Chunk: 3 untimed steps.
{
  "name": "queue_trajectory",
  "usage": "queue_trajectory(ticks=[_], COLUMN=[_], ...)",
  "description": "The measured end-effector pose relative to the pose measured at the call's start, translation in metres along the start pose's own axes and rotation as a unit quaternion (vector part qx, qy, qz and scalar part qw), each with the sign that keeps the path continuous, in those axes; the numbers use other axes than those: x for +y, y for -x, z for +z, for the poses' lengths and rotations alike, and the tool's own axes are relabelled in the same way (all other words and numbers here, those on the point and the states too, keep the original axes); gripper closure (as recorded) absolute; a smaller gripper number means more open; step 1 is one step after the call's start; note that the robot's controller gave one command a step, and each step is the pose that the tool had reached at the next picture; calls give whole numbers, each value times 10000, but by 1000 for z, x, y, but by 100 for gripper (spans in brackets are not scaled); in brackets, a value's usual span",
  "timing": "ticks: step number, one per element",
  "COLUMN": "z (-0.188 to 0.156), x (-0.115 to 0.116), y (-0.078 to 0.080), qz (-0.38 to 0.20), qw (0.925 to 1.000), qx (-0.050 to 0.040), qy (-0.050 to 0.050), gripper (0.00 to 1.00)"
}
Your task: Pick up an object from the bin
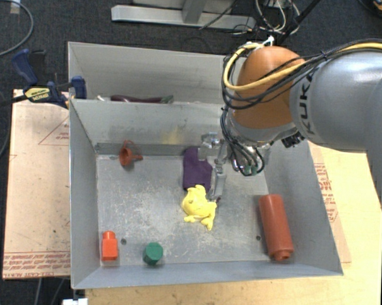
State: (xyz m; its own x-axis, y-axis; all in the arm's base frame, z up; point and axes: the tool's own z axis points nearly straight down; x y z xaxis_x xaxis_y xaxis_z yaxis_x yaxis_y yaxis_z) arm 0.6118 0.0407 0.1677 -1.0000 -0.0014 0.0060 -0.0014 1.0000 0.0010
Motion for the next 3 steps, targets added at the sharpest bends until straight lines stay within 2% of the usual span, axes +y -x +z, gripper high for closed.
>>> queue_trajectory(ticks=[1,2,3], z=[-5,39,86], x=[0,1,3], y=[2,7,-2], qz=[3,-368,-1255], qw=[10000,9993,9921], qx=[-39,-54,-38], qy=[1,1,0], gripper=[0,0,0])
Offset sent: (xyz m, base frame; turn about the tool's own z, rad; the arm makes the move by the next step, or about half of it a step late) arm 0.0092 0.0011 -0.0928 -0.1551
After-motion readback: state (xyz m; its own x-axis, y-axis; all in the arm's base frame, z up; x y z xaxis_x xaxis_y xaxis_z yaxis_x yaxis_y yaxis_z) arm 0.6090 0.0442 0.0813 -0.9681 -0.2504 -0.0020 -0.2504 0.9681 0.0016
